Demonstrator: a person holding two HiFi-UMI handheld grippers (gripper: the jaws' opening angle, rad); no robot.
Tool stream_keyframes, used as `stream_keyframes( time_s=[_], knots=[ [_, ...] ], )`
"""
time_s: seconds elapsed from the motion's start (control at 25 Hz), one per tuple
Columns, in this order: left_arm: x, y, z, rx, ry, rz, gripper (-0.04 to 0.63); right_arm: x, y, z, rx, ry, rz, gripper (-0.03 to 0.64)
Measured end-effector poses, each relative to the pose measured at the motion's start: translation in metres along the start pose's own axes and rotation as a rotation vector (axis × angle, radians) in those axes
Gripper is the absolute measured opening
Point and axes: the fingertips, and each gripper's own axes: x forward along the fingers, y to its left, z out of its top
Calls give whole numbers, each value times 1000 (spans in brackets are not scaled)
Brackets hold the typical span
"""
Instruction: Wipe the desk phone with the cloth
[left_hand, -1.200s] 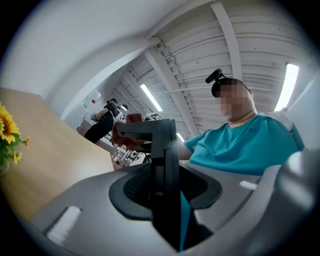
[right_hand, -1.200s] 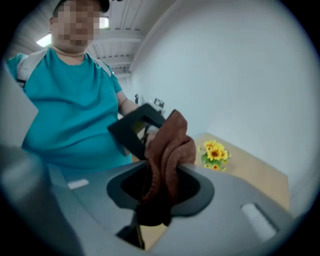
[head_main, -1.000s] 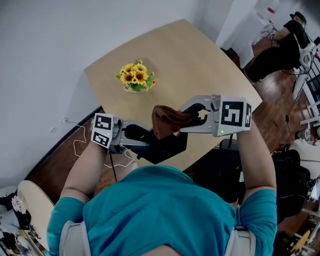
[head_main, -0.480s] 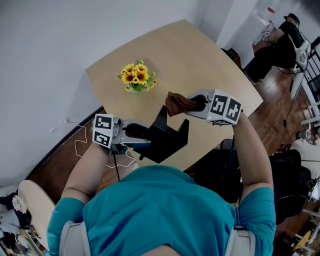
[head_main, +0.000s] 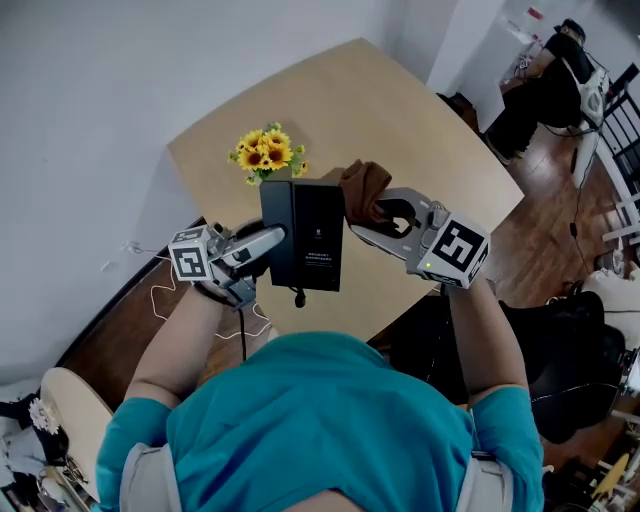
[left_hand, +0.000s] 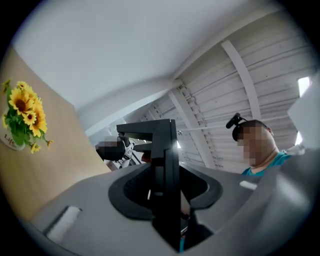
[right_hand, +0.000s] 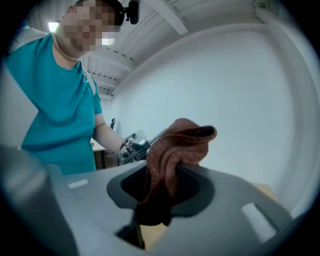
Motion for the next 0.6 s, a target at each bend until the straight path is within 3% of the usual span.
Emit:
stream_keyframes(
  time_s=[0.16,0.28,0.48,0.6],
  knots=[
    [2,7,25,-117,-161,44,166,9,32,-20,-41,84,86,114],
    [-6,14,43,-154,-265,101,166,14,60,-42,-65,159,141,114],
    [-26,32,60,-239,-444,195,166,13,83,-50,-64,164,157,114],
    [-31,41,63,-318,-518,193,166,31,89,-54,-122,218,156,114]
  ],
)
